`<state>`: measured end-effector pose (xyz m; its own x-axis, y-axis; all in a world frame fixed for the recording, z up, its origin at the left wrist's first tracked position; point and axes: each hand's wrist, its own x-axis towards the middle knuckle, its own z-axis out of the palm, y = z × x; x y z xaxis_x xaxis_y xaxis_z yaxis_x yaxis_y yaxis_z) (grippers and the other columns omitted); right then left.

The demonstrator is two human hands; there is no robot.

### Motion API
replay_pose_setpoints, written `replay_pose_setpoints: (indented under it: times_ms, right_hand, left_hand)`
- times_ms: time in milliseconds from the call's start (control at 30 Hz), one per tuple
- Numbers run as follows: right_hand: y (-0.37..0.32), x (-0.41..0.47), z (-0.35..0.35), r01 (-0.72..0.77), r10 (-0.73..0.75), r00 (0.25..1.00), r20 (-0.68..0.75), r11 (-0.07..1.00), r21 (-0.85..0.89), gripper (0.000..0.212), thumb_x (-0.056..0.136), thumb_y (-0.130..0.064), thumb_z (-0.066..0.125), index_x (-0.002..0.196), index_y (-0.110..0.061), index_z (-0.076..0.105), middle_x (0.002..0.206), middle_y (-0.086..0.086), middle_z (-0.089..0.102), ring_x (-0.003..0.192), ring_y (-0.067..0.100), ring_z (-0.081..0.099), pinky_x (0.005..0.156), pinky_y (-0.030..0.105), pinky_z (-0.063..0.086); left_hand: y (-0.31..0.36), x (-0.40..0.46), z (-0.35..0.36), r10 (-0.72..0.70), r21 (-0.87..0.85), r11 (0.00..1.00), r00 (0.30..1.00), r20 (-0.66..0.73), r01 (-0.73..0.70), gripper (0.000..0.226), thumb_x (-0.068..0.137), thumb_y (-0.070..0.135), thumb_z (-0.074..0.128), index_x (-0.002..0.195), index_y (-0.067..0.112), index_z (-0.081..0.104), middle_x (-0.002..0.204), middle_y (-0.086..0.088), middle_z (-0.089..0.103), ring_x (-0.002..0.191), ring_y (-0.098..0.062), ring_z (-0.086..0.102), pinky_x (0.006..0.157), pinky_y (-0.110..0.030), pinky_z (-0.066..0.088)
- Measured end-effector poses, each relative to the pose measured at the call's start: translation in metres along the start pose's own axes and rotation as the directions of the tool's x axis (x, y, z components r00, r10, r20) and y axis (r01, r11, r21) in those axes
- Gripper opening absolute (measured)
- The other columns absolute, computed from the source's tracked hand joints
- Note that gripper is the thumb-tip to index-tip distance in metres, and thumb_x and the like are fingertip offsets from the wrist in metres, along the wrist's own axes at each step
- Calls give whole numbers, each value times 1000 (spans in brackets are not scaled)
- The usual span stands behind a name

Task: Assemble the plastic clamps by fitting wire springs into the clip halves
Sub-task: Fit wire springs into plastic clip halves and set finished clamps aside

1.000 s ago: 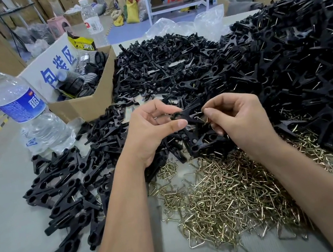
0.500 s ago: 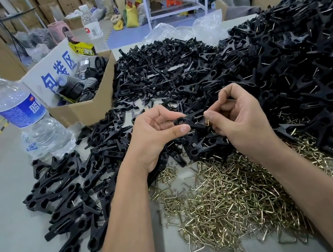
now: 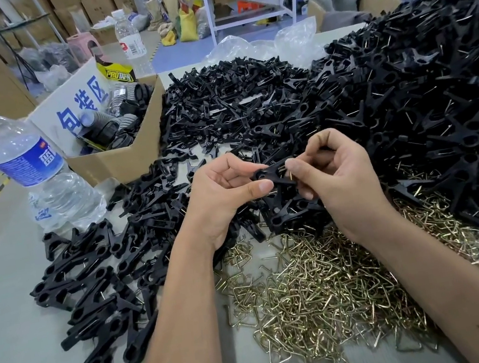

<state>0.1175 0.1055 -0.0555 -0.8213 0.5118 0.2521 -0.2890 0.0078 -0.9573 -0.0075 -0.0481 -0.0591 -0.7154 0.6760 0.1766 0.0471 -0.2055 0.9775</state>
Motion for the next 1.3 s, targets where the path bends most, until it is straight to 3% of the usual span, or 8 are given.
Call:
replay_pose_setpoints:
  times_ms: [167,333,500,600,700,1000,1133,1300]
  right_hand:
    - [-3,3,0,-337,304,940,153,893,298,25,71,-28,86,81,-14,67,73,-1,64,57,8,56,47,16,47]
    - [-4,4,-5,-498,420,867,269,755,427,6,77,-15,77,80,-14,82,76,2,72,60,5,67,52,10,54]
    - [-4,4,-6,-544,392,829,400,732,410,24,86,-19,73,110,-16,80,98,14,74,73,16,75,54,16,58]
    - [-7,3,-10,-577,348,774,529,731,364,32,95,-21,64,126,-18,75,96,14,75,79,16,77,56,17,60]
    - [-7,3,-11,-599,354,758,547,711,370,33,95,-16,62,126,-14,75,93,16,75,75,14,76,57,17,60]
    - [2,7,-16,-606,356,770,530,669,431,30,90,-15,70,119,-11,77,80,10,65,59,6,63,51,11,54]
    - [4,8,-21,-616,323,759,565,638,462,47,79,-18,90,123,-10,75,81,9,62,59,6,62,50,11,54]
    - [4,7,-23,-605,273,745,609,661,443,51,86,-26,84,133,-13,70,85,7,66,63,6,64,51,11,54]
  left_hand:
    - [-1,0,2,32,4,999,999,-14,-32,26,66,3,89,86,12,75,93,-11,79,87,-25,72,82,-36,61]
    - [4,-2,4,31,-68,997,999,-8,-32,24,60,13,91,78,22,78,91,-10,79,81,-20,74,75,-30,60]
    - [2,-2,3,59,-78,995,997,46,-55,24,58,11,90,76,24,78,85,-5,78,78,-17,75,73,-27,60]
    - [2,-3,1,73,-96,993,993,89,-64,33,52,17,100,76,22,78,86,-6,79,79,-18,76,72,-26,61]
    - [3,-4,0,74,-84,994,993,93,-66,39,46,31,103,75,23,79,81,-4,78,74,-16,75,71,-26,61]
    - [6,-2,-1,103,121,987,993,64,-110,29,58,18,95,83,22,81,89,-12,78,87,-30,73,78,-34,61]
    - [7,-3,-4,107,101,988,990,92,-116,29,65,8,93,91,16,82,89,-10,79,83,-20,75,74,-26,59]
    - [7,-4,-4,123,80,989,990,65,-128,21,68,3,88,81,17,81,78,-4,77,72,-14,72,67,-23,58]
